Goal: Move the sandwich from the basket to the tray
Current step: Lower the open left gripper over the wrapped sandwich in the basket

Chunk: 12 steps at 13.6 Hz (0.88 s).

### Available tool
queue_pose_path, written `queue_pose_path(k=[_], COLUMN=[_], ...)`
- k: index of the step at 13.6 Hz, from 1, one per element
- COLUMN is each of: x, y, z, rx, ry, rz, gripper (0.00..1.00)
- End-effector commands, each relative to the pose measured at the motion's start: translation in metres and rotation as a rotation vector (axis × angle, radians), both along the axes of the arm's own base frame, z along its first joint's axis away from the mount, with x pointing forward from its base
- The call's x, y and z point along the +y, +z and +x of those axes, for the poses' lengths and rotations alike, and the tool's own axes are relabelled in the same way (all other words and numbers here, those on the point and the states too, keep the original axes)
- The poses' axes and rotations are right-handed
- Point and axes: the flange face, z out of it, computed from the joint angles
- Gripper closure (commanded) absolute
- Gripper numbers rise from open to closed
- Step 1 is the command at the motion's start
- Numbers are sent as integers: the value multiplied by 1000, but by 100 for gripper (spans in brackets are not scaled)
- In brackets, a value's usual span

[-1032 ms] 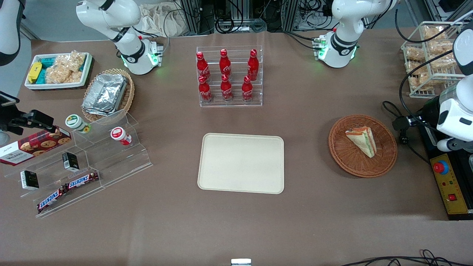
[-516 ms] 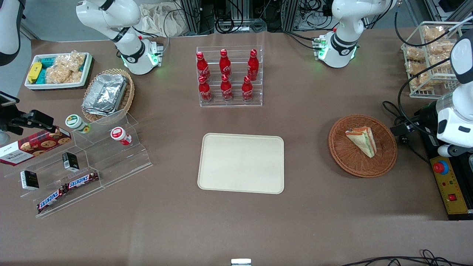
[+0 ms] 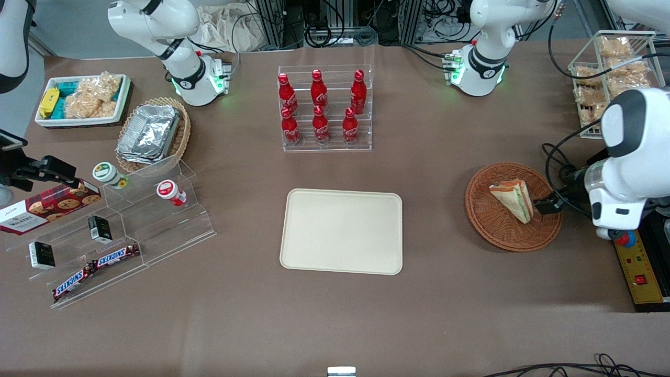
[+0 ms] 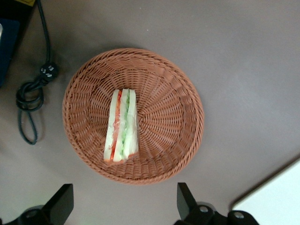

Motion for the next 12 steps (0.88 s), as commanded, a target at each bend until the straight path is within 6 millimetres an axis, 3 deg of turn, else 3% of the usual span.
queue_pose_path(k=[1,5,12], x=[13,19,20], y=[-34,-81,-119], z=[-41,-69,-77], rx=[-24,-70,-86], ry=[101,130,190], rz=[37,32,25], gripper=[1,1,1])
